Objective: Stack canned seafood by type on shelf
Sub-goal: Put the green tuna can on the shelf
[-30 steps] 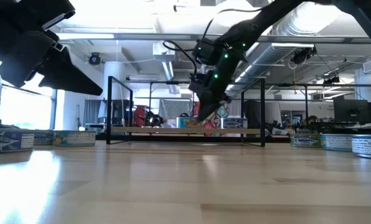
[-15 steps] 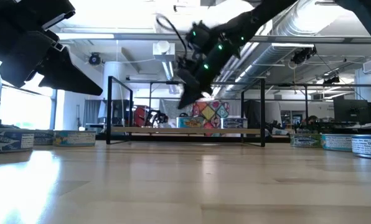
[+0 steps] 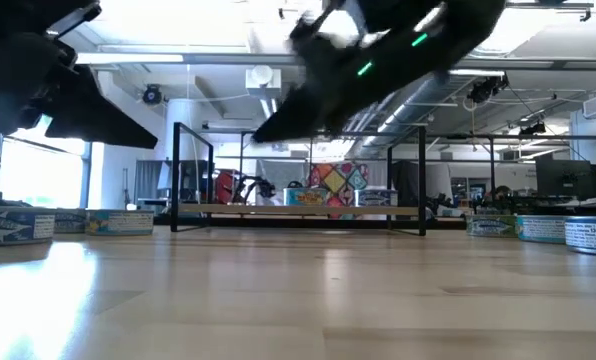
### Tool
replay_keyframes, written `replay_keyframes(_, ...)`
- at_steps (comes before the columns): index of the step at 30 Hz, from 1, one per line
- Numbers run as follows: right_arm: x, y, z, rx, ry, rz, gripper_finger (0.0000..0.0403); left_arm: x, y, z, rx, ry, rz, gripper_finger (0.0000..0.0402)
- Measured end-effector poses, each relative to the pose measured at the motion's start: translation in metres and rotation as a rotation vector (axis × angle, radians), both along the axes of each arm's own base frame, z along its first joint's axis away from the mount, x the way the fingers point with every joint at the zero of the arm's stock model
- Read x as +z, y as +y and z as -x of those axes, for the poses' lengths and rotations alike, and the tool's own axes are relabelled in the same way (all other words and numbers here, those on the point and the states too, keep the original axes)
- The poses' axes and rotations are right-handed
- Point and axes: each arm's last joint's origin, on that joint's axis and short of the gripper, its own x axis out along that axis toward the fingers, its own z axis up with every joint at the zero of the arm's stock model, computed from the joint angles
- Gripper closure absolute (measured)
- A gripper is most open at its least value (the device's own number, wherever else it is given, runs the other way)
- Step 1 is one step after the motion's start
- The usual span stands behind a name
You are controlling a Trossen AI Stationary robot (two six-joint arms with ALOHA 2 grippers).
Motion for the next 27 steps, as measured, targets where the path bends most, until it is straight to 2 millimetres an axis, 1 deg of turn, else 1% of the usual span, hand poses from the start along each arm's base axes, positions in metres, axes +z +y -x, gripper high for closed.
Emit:
replay_keyframes(5,0.031,0.034,0.056,-0.05,-0.096,0.037,0.0402,0.0,0.003,-0.006,0.03,-0.038,0.032,0.0401)
replay_keyframes(7,0.037,0.043,0.078,-0.046,-0.124,0.047,0.0402,0.006,0.007,-0.005,0.028,-0.014,0.017,0.0401)
replay_keyframes(10,0.032,0.052,0.105,-0.051,-0.141,0.043,0.0402,0.029,0.013,-0.003,0.022,0.005,0.033,0.0401)
replay_keyframes(13,0.02,0.055,0.122,-0.077,-0.158,0.016,0.0403,0.058,0.019,0.002,-0.014,0.032,0.08,0.0401)
replay_keyframes(16,0.003,0.056,0.132,-0.101,-0.181,-0.023,0.0403,0.087,0.023,0.01,-0.085,0.039,0.116,0.0401)
replay_keyframes(19,-0.011,0.055,0.135,-0.118,-0.213,-0.065,0.0403,0.114,0.025,0.022,-0.176,0.041,0.149,0.0401)
replay_keyframes(21,-0.016,0.055,0.134,-0.12,-0.244,-0.083,0.0403,0.135,0.028,0.029,-0.214,0.016,0.2,0.0401)
replay_keyframes(24,-0.023,0.057,0.13,-0.116,-0.258,-0.079,0.0403,0.16,0.037,0.04,-0.201,-0.035,0.274,0.0401)
replay_keyframes(27,-0.027,0.061,0.122,-0.103,-0.261,-0.049,0.0403,0.169,0.055,0.046,-0.111,-0.041,0.317,0.0401)
